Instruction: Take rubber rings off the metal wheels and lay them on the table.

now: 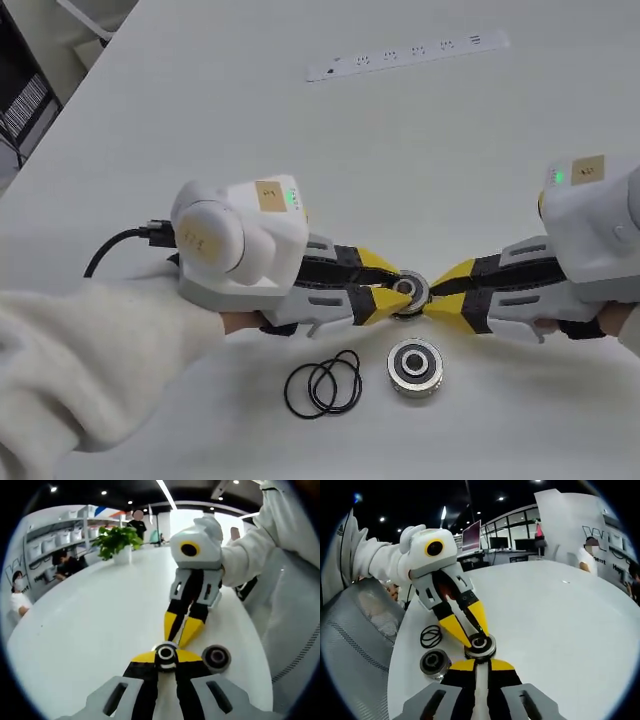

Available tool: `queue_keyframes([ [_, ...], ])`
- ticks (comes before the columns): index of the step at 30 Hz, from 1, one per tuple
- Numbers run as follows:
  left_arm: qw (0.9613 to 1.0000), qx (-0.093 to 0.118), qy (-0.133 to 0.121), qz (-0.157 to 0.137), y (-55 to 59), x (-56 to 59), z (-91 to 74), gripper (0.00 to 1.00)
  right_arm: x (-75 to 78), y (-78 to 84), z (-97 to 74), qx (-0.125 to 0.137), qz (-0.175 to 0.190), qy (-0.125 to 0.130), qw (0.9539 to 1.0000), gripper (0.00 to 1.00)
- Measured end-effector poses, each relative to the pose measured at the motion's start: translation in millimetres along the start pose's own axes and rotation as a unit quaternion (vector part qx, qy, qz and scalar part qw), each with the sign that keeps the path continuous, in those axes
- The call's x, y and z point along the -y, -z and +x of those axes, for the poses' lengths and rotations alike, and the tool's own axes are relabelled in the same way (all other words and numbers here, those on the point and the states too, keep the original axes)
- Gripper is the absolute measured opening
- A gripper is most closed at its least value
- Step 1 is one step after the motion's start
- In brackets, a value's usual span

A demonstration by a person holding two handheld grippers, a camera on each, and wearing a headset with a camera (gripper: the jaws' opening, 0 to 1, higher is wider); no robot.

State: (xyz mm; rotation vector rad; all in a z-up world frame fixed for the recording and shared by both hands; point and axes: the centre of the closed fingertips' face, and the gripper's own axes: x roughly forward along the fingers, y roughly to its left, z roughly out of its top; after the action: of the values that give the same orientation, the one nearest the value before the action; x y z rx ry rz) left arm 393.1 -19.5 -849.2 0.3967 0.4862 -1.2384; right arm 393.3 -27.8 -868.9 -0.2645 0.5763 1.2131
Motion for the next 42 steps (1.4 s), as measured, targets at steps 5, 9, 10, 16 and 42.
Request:
queue_keyframes([
  [5,1.0,0.001,0.001,0.005,-0.7,1.3,0.4,0.12,-5.9,-0.1,2.2,-0.003,0.001,-0.008,1.0,0.0],
  [9,1.0,0.002,0.0,0.005,-0.8,0.9,0.2,0.12,-3.6,-0.7,2.4,0.001,0.044,-0.003,0.999,0.0],
  [10,1.0,0.002,0.0,0.005,-0.9,0.8,0.2,0.12,-3.3,-0.9,2.6,0.003,0.056,-0.003,0.9984,0.0],
  [16,1.0,0.006,-0.002,0.007,-1.0,0.4,0.0,0.12,-0.9,-3.1,0.1,0.036,0.182,-0.013,0.9826,0.0],
  [42,0.9998,0.019,-0.008,0.004,-0.7,0.4,0.2,0.12,-11.2,-24.9,-10.9,0.11,0.357,-0.076,0.9246,0.0],
])
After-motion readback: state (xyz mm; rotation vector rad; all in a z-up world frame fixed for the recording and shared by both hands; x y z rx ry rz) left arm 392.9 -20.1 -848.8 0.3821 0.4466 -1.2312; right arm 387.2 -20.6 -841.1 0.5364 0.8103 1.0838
